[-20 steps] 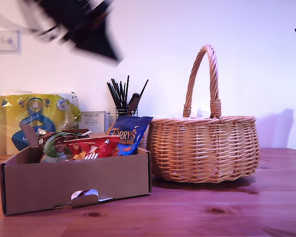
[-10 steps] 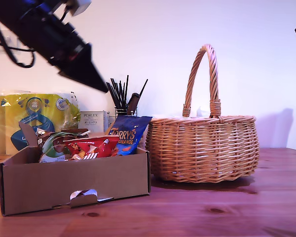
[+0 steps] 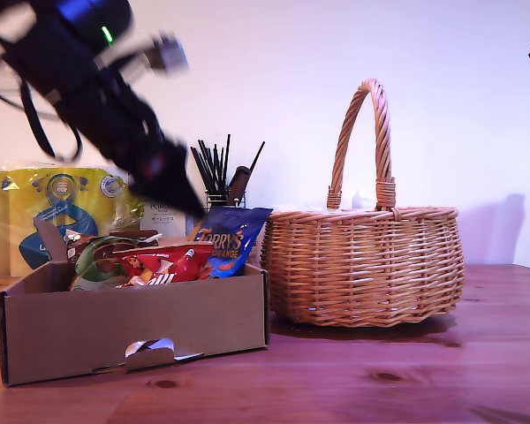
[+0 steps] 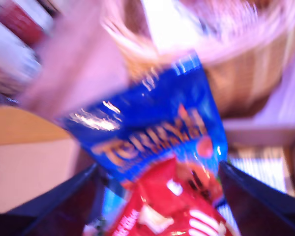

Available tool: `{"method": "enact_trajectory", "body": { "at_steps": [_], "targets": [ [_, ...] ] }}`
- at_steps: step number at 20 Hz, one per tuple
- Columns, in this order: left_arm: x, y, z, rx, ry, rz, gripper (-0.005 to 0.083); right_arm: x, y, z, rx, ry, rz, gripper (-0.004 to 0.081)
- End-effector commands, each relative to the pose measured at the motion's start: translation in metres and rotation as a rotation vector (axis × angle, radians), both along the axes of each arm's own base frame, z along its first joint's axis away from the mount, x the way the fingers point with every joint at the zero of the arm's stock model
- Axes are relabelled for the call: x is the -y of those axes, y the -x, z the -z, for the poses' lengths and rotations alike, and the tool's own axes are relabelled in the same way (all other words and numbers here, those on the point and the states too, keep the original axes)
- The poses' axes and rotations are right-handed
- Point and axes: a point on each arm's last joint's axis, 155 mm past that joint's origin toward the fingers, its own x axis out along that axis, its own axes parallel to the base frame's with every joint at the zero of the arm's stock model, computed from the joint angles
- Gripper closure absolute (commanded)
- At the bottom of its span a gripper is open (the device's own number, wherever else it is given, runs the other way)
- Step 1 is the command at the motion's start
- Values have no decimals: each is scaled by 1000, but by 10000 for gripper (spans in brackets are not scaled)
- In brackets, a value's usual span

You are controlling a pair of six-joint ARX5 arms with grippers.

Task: Move the bags of Easter eggs from the cardboard box on the left into the woven basket on the right side.

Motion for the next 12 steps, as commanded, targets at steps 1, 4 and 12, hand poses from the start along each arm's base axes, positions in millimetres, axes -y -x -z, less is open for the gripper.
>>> {"method": "enact_trajectory", "body": {
  "at_steps": [1,4,12],
  "targets": [
    [-3,-3,13,-14,-21,2,8,-2,1,-7,22,-4,-11,782],
    [-7,-12,28,-14,-41,3,8,-2,1,-7,22,-4,-11,782],
    [-18,3,91,-184,-114,-4,8,-2,1,-7,22,-4,-11,782]
  ]
}}
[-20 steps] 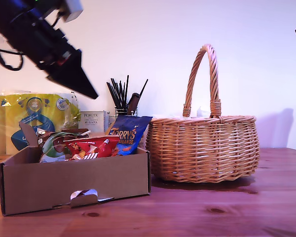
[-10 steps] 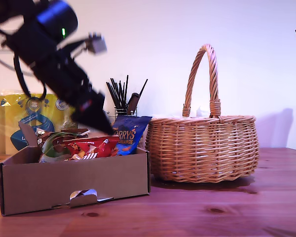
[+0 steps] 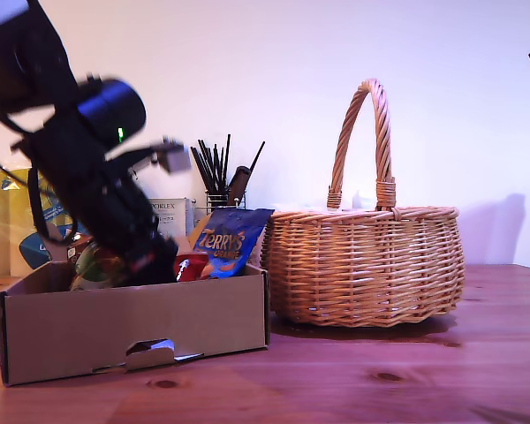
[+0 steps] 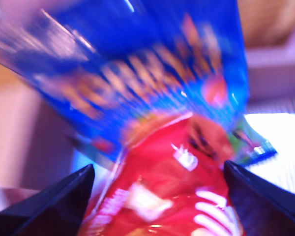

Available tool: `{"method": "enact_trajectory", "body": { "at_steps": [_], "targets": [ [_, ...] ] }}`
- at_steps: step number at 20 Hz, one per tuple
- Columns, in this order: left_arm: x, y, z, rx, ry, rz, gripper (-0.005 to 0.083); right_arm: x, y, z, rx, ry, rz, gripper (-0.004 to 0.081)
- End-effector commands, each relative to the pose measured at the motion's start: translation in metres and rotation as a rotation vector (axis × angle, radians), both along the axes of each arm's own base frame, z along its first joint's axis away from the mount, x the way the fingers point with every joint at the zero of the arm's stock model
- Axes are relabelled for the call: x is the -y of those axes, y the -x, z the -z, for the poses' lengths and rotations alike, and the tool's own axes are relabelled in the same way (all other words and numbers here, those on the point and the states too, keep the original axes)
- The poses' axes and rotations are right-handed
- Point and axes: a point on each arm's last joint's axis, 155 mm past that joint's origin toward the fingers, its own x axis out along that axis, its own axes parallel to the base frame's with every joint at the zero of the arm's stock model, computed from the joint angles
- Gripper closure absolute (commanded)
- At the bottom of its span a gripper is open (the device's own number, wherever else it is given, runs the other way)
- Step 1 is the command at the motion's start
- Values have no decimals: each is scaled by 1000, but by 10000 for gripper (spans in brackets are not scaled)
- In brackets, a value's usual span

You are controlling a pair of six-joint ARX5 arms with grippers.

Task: Move the bags of Easter eggs from the cardboard box on the left into the woven basket on the right side.

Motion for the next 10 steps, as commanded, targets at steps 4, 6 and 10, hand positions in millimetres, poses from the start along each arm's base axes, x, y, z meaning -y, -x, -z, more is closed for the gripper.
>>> {"method": "enact_trajectory", "body": {
  "at_steps": [4,6,10],
  "targets": [
    [-11,16,21,-91,-56,-1,12,-2,1,-7,22,-5,-11,782],
    [-18,18,25,-102,-89,-17,37,-2,1,-7,23,-5,-11,782],
    [-26,13,25,-81,-132,-44,464,-2,0,-8,26,-6,-11,782]
  ]
}}
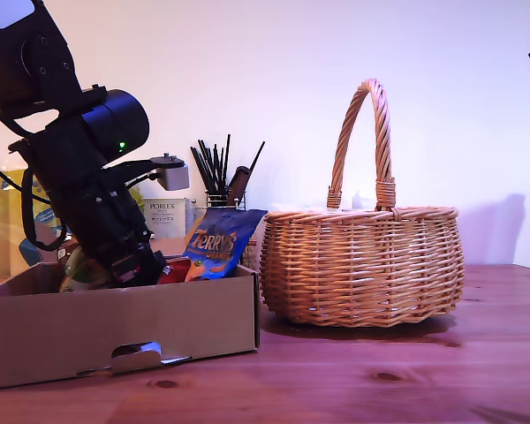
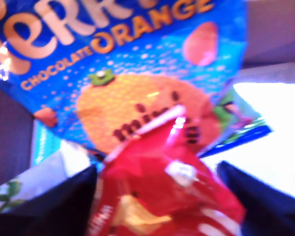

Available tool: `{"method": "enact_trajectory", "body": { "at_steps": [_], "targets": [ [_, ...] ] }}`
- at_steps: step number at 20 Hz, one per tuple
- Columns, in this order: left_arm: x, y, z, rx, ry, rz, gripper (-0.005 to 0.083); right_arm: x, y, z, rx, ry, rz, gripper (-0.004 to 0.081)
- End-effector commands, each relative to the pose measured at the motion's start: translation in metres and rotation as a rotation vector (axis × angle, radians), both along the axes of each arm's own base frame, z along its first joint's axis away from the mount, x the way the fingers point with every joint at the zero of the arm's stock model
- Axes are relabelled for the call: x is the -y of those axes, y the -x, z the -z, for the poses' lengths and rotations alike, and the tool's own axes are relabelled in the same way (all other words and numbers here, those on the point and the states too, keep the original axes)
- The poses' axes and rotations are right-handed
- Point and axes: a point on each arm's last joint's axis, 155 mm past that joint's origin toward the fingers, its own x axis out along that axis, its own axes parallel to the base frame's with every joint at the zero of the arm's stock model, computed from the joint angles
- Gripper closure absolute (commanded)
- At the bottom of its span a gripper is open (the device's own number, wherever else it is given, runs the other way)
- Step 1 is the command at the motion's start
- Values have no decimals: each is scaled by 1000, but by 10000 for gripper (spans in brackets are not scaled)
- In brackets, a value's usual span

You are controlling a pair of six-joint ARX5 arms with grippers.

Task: Move the bags of Easter eggs from the cardboard box on the left into the woven basket on the right side.

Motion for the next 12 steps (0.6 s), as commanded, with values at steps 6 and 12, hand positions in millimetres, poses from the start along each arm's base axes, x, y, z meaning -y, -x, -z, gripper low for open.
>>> {"method": "enact_trajectory", "body": {
  "at_steps": [6,12],
  "targets": [
    [-14,-15,-8,29,-78,-51,667,-2,1,-8,25,-6,-11,782],
    [-18,-17,-56,10,-97,-92,667,-2,0,-8,28,-6,-10,782]
  ]
}}
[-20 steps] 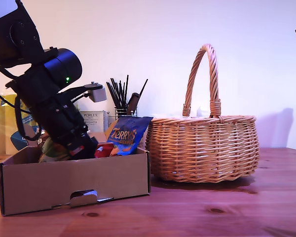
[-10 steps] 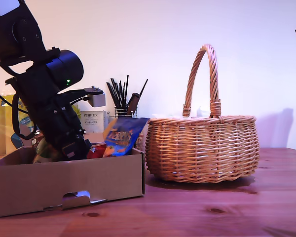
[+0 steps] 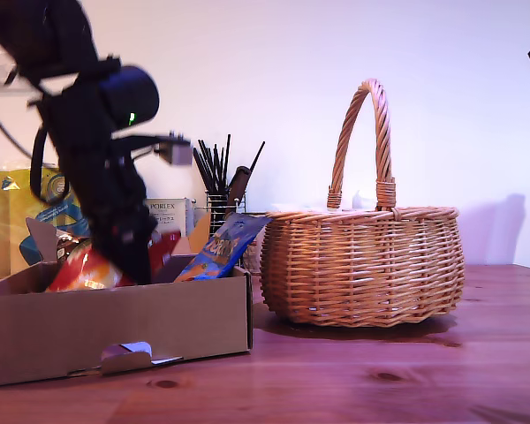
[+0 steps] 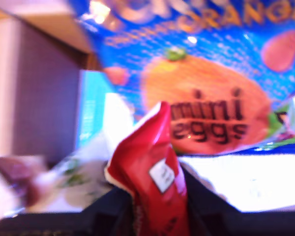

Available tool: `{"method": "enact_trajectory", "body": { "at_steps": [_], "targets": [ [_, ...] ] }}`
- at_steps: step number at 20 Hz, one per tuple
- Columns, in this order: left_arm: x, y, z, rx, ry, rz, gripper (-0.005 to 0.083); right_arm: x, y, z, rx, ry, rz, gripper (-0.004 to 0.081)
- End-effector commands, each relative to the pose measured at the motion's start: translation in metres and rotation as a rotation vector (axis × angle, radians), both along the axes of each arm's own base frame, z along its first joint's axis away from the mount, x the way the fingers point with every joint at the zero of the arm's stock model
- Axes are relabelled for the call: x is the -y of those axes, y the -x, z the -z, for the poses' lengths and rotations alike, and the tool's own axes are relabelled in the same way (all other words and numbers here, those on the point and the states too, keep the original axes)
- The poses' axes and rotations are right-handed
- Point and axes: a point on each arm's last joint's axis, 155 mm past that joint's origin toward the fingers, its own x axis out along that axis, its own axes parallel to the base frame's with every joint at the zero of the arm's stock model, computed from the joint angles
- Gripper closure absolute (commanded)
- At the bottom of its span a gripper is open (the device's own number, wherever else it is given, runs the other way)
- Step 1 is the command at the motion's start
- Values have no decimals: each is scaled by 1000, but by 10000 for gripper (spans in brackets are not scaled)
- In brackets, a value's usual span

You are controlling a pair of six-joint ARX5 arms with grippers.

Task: Move the bags of Easter eggs from the cardboard box on the left into the woven basket on the right side.

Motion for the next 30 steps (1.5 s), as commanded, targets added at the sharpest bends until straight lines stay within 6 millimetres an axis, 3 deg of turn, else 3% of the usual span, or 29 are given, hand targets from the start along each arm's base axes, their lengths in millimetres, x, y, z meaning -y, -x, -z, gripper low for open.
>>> {"method": "enact_trajectory", "body": {
  "at_steps": [1,4,8,12,16,19,22,26,30],
  "targets": [
    [0,-2,-28,24,34,-48,667,-2,1,-8,25,-5,-10,782],
    [18,-9,-63,47,147,-65,667,-1,0,-8,25,-5,-10,782],
    [61,-11,-103,22,400,-33,667,0,0,-7,25,-1,-4,782],
    [127,0,-159,-14,761,98,667,0,0,-7,24,-1,-3,782],
    [179,-8,-188,103,908,198,667,-1,-1,-6,19,2,-3,782],
    [209,-18,-185,175,959,216,667,-1,-2,-5,15,4,-2,782],
    [231,-23,-163,192,965,209,667,0,-2,-4,14,4,-1,782],
    [243,-25,-135,182,935,187,666,0,-2,-4,14,5,0,782],
    [247,-23,-137,190,943,198,625,0,-2,-4,14,5,0,782]
  ]
}}
